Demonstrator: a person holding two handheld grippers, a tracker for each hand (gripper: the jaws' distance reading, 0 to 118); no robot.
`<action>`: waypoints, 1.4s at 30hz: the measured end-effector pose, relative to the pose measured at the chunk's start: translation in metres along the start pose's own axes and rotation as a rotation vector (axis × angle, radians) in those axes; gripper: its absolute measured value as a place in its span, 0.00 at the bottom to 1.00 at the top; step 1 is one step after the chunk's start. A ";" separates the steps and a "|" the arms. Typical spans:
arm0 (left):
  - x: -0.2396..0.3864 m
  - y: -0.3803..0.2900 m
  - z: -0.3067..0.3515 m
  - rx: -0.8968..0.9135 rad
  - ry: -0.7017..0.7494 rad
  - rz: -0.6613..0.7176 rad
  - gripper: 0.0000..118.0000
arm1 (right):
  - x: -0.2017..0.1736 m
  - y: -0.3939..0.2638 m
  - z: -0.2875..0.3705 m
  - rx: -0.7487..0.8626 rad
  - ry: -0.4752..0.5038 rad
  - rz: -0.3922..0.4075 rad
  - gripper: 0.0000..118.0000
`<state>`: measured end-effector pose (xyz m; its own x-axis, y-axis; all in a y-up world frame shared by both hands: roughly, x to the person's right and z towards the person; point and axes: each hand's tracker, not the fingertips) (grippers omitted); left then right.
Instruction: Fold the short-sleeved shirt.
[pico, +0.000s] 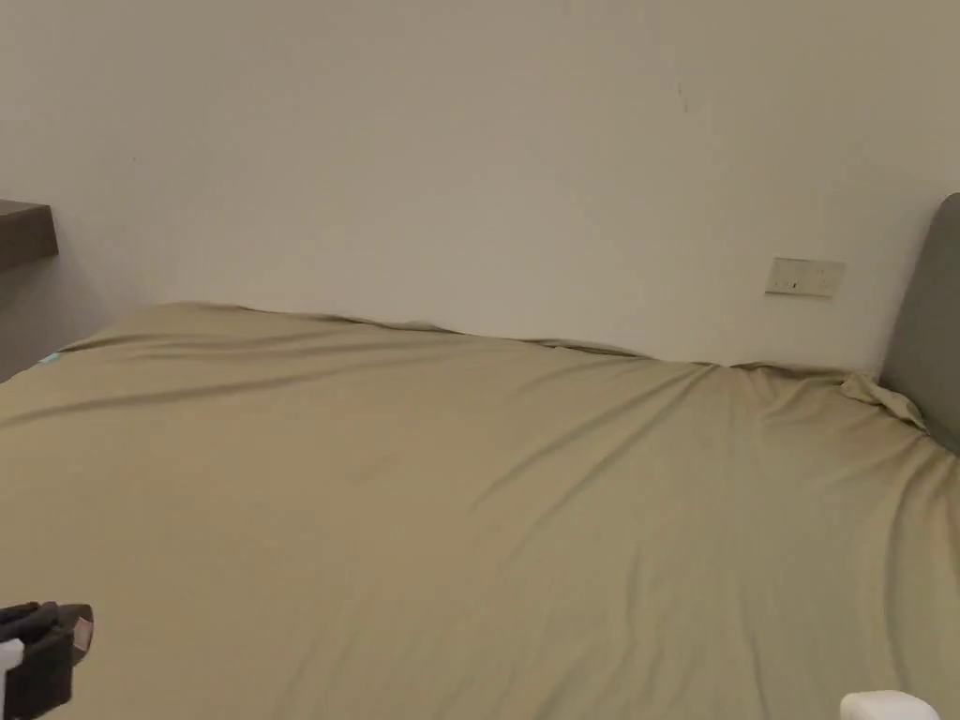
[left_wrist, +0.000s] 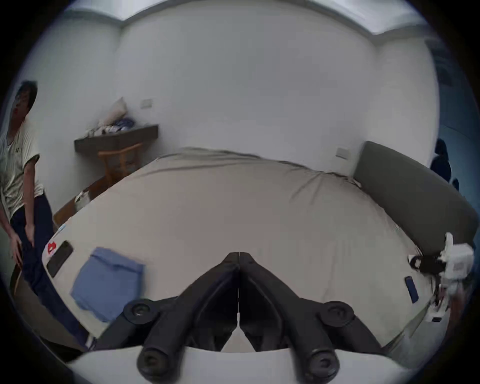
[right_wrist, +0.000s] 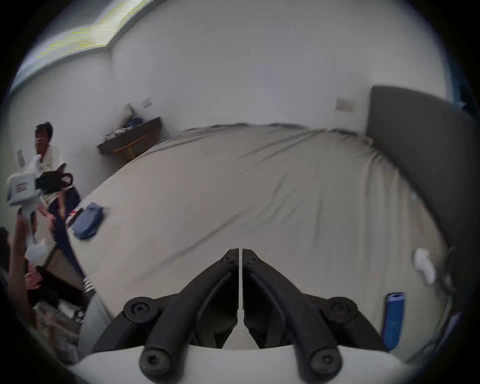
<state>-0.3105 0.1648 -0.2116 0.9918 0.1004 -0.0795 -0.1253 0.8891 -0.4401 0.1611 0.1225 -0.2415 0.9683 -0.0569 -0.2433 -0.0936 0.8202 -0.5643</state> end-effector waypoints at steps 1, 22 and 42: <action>0.021 -0.007 -0.004 0.019 -0.005 -0.021 0.00 | 0.000 0.004 0.004 0.027 -0.056 0.007 0.03; 0.131 0.050 0.009 0.289 -0.005 -0.144 0.39 | 0.009 0.063 0.050 0.339 -0.353 0.066 0.71; 0.143 0.053 0.005 0.444 0.019 -0.148 1.00 | 0.013 0.065 0.044 0.468 -0.326 -0.028 1.00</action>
<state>-0.1748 0.2281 -0.2418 0.9969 -0.0466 -0.0630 0.0453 0.9987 -0.0229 0.1776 0.2002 -0.2462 0.9973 0.0350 0.0647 -0.0257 0.9899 -0.1391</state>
